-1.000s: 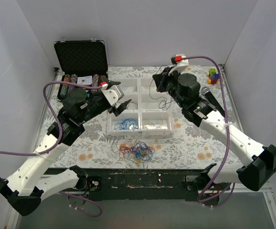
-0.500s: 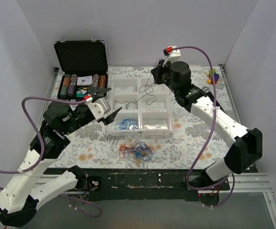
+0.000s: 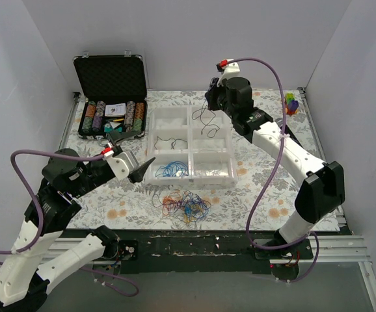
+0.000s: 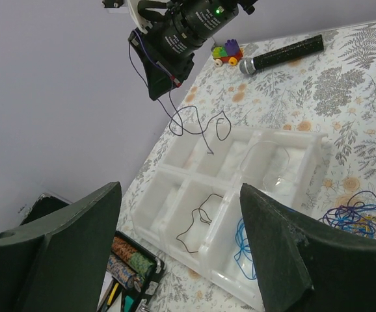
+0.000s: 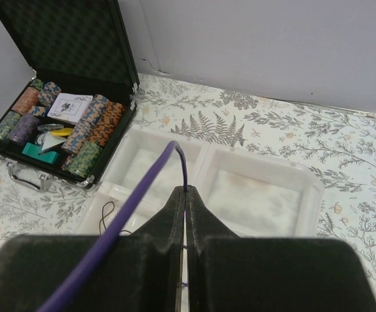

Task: Untangle the cables
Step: Place the cable in the bin.

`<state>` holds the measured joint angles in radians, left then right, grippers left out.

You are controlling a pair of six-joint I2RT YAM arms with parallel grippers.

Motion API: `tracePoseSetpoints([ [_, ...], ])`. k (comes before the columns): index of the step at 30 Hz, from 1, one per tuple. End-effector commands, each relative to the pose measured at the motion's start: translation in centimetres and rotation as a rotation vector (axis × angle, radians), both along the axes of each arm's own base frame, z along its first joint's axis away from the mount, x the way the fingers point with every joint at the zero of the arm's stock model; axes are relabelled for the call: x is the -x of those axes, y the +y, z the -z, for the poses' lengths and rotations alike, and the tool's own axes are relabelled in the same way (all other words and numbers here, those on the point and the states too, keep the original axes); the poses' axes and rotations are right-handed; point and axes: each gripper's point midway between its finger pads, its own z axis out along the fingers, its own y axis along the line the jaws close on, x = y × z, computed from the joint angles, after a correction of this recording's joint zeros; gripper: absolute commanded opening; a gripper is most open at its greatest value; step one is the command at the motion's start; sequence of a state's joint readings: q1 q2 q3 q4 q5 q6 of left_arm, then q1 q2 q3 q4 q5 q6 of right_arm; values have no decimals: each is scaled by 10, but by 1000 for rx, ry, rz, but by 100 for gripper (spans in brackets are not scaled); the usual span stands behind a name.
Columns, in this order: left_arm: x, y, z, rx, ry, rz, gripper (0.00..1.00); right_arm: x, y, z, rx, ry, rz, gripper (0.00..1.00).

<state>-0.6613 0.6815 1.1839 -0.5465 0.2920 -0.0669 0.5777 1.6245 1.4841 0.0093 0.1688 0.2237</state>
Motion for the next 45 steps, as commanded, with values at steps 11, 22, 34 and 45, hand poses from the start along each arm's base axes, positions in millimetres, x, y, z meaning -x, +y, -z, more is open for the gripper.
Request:
tracePoseSetpoints([
  [11, 8, 5, -10, -19, -22, 12, 73, -22, 0, 26, 58, 14, 25, 1],
  [22, 9, 2, -7, -26, -20, 27, 73, -31, -3, 69, 114, 77, 49, 1],
  [34, 12, 3, -6, -24, -16, 36, 72, -15, -10, 141, 180, 227, 43, 1],
  [45, 14, 1, -7, -20, -13, 52, 72, 19, -17, 191, 207, 413, 17, 1],
])
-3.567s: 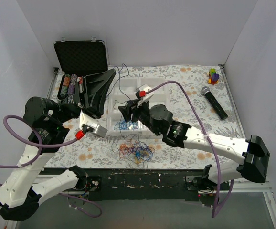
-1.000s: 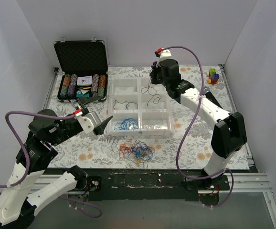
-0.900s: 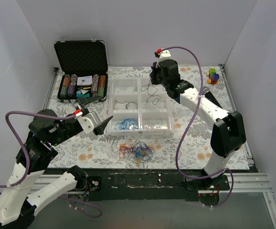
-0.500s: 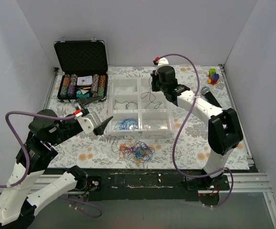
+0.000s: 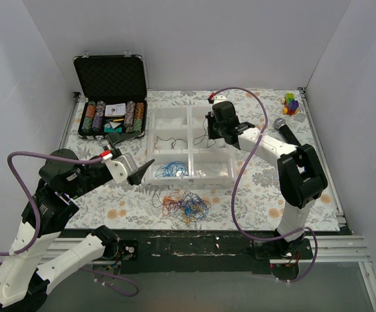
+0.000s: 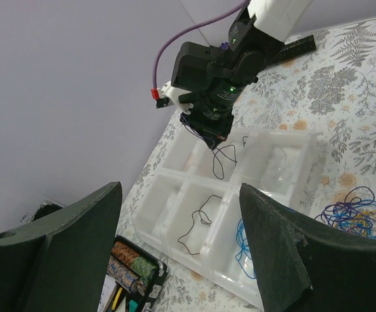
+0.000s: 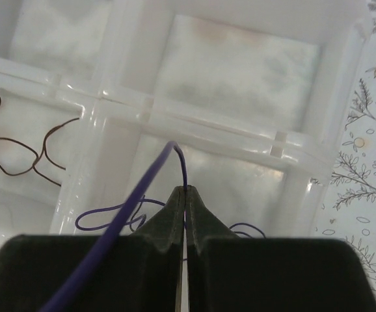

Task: Untangle the cables
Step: Place the cable in the bin.

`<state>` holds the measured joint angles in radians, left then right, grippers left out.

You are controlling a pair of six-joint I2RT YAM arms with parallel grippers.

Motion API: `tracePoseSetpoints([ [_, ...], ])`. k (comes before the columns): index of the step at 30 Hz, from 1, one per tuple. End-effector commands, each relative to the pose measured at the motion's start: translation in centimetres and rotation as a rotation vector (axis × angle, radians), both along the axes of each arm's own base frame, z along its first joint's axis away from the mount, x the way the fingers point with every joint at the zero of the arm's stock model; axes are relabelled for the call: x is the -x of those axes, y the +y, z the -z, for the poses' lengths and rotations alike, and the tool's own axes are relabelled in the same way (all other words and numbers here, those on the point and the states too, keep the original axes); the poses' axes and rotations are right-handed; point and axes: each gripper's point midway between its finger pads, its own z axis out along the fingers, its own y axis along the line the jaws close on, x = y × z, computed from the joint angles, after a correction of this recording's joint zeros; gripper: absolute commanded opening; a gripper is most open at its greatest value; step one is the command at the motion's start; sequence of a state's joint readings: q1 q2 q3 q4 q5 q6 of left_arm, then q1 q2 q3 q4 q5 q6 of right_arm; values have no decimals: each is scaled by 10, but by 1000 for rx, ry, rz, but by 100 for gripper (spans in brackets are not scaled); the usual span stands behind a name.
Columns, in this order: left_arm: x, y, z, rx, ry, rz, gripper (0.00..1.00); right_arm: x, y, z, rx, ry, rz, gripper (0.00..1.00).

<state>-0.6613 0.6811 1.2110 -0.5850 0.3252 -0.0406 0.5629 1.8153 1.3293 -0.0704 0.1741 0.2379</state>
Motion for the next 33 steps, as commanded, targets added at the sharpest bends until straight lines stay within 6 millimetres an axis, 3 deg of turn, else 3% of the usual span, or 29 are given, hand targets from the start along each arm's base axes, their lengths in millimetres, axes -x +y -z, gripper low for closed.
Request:
tracePoseSetpoints([
  [1, 7, 1, -4, 2, 1, 18, 72, 16, -2, 10, -14, 62, -6, 1],
  [5, 7, 0, -4, 5, 2, 21, 72, 29, -7, 16, -13, 89, 0, 1],
  [6, 7, 0, -4, 5, 2, 21, 72, 31, -9, 17, -9, 97, 0, 6],
  [9, 7, -1, -5, 10, 3, 27, 72, 34, -10, 15, 1, 115, -3, 32],
  [14, 8, -1, -5, 14, 5, 27, 72, 31, -7, -15, -1, 96, -16, 55],
  [19, 8, 0, -7, 15, -1, 23, 72, 39, -5, -43, -30, 81, -46, 57],
  [23, 8, 1, -5, 13, -1, 24, 72, 53, -6, -58, -66, 75, -79, 51],
  [28, 9, 0, -7, 15, -6, 27, 71, 71, -19, -47, -6, 148, -72, 41],
  [30, 9, 0, -6, 14, -5, 29, 71, 75, -27, -40, 46, 193, -62, 44],
  [33, 9, 0, -7, 17, -5, 32, 71, 77, -42, -23, 147, 259, -20, 57],
])
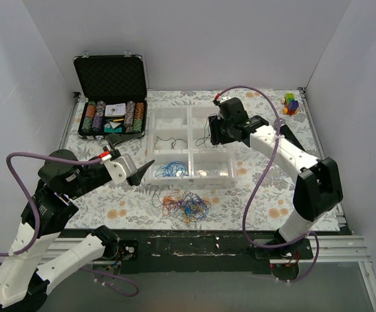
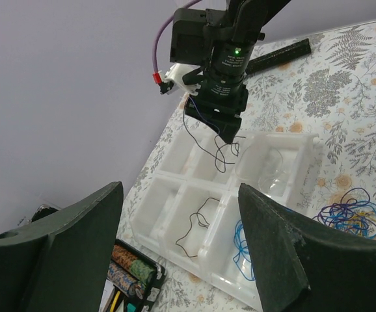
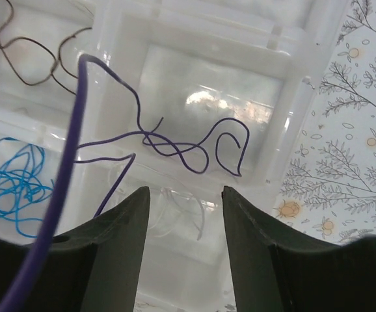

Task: Untangle the cables
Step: Place the cable in the bin.

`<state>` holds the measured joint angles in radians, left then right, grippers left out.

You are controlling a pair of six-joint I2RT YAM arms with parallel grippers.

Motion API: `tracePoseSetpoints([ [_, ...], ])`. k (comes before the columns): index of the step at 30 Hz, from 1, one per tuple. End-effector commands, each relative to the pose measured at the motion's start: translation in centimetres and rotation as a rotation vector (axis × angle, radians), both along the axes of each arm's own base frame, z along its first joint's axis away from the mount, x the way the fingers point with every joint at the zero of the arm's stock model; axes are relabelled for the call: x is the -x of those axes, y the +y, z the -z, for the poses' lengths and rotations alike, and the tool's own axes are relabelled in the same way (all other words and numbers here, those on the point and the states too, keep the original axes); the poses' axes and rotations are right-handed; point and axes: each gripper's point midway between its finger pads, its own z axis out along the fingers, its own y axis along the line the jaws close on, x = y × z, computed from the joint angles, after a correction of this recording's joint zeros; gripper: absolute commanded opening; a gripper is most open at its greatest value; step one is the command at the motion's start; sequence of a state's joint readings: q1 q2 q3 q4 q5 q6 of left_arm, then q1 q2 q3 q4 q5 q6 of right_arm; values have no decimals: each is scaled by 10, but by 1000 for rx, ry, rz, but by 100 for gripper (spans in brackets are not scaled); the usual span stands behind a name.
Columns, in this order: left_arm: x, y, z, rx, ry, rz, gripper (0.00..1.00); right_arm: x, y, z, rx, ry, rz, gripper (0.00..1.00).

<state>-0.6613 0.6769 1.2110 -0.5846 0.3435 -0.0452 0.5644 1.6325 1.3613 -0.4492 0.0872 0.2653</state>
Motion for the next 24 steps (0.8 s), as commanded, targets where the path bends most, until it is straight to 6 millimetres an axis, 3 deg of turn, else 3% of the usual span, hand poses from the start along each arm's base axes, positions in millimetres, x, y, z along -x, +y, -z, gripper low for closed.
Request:
tracePoseSetpoints([
  [1, 6, 2, -7, 15, -6, 12, 71, 6, -23, 14, 158, 84, 35, 61],
  [8, 6, 3, -10, 19, -10, 9, 71, -1, -52, 17, 368, 85, 104, 66],
  [17, 6, 2, -10, 25, -13, 12, 71, 21, -84, 35, 797, 137, 82, 68],
  [24, 8, 3, -14, 33, -18, 11, 71, 26, -101, 42, 901, 150, 110, 68],
])
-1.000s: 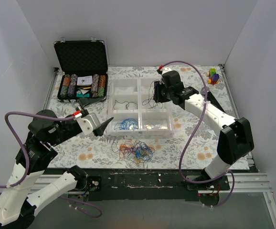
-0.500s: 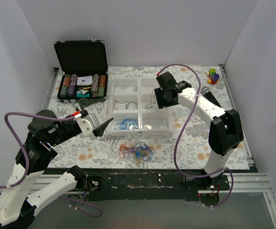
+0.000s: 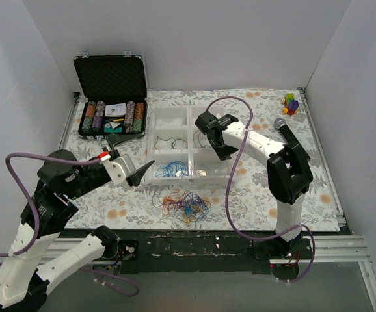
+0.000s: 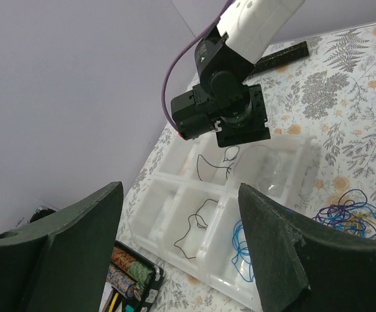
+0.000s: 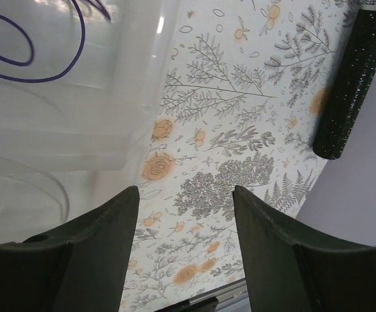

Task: Untangle the cables
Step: Place the cable in the bin.

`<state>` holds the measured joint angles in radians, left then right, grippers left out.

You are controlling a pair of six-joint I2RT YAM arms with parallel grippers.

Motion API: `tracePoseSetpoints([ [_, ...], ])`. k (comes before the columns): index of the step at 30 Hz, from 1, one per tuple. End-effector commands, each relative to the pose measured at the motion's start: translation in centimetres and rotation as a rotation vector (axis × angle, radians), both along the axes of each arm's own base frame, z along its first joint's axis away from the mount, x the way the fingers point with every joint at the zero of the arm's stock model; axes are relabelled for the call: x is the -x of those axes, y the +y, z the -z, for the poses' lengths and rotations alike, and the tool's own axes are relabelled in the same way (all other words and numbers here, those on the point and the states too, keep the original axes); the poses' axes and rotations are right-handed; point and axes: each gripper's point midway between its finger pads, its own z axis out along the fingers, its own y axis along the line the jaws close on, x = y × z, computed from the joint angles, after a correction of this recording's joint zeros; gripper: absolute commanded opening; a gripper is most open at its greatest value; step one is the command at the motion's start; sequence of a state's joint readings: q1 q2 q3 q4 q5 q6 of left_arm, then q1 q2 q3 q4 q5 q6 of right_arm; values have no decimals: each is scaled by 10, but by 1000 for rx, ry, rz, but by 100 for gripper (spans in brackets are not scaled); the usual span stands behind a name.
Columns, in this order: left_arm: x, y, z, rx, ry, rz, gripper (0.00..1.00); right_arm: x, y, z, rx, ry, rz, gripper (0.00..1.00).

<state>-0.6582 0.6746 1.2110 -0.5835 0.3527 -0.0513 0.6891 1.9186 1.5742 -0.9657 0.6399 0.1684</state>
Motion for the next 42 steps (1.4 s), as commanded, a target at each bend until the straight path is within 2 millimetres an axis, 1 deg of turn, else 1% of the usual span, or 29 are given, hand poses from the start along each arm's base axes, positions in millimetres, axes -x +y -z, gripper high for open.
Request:
tracePoseSetpoints([
  [1, 6, 5, -14, 29, -23, 2, 71, -2, -25, -17, 124, -38, 30, 68],
  [3, 6, 5, -15, 30, -24, 2, 71, -4, -31, -23, 149, -58, 49, 69],
  [5, 7, 5, -16, 31, -25, 0, 71, -7, -29, -31, 103, -80, 68, 68],
  [8, 7, 6, -16, 31, -25, 0, 71, -17, -17, -48, -49, -143, 71, 66],
  [9, 7, 5, -15, 29, -25, 0, 71, -21, -12, -57, -99, -173, 63, 64],
  [11, 7, 5, -15, 28, -25, 0, 71, -31, 9, -73, -229, -221, 20, 59],
  [13, 7, 5, -16, 28, -28, 3, 71, -43, 30, -94, -353, -276, -22, 53],
  [15, 7, 5, -16, 28, -28, 5, 71, -52, 50, -109, -468, -301, -65, 47],
  [16, 6, 5, -17, 28, -28, 2, 71, -55, 62, -116, -531, -308, -94, 45],
  [17, 6, 5, -17, 29, -29, -1, 71, -62, 74, -126, -599, -339, -125, 41],
  [19, 5, 6, -18, 27, -29, -8, 71, -69, 90, -135, -700, -362, -167, 31],
  [22, 5, 6, -16, 23, -28, -9, 71, -83, 109, -132, -842, -340, -189, 17],
  [23, 5, 7, -16, 23, -28, -11, 71, -89, 111, -125, -879, -315, -180, 13],
  [24, 5, 6, -14, 22, -23, -11, 71, -94, 114, -121, -921, -302, -172, 12],
  [25, 5, 7, -14, 21, -26, -14, 71, -95, 120, -116, -981, -268, -164, 8],
  [26, 5, 7, -12, 19, -23, -15, 71, -98, 121, -110, -1027, -241, -154, 5],
  [29, 4, 8, -9, 12, -21, -18, 71, -105, 122, -90, -1143, -174, -118, 3],
  [30, 4, 8, -8, 6, -23, -18, 71, -105, 124, -81, -1175, -142, -113, 3],
  [32, 4, 8, -8, 3, -29, -20, 71, -107, 124, -68, -1201, -107, -102, 2],
  [35, 2, 7, -6, -1, -23, -17, 71, -105, 131, -55, -1246, -44, -122, 1],
  [38, 2, 7, -5, -1, -19, -17, 71, -105, 137, -49, -1285, -5, -135, 1],
  [41, 2, 7, -3, -4, -17, -18, 71, -106, 138, -44, -1292, 14, -110, 1],
  [42, 2, 7, -3, -5, -16, -20, 71, -106, 138, -38, -1287, 27, -92, 1],
])
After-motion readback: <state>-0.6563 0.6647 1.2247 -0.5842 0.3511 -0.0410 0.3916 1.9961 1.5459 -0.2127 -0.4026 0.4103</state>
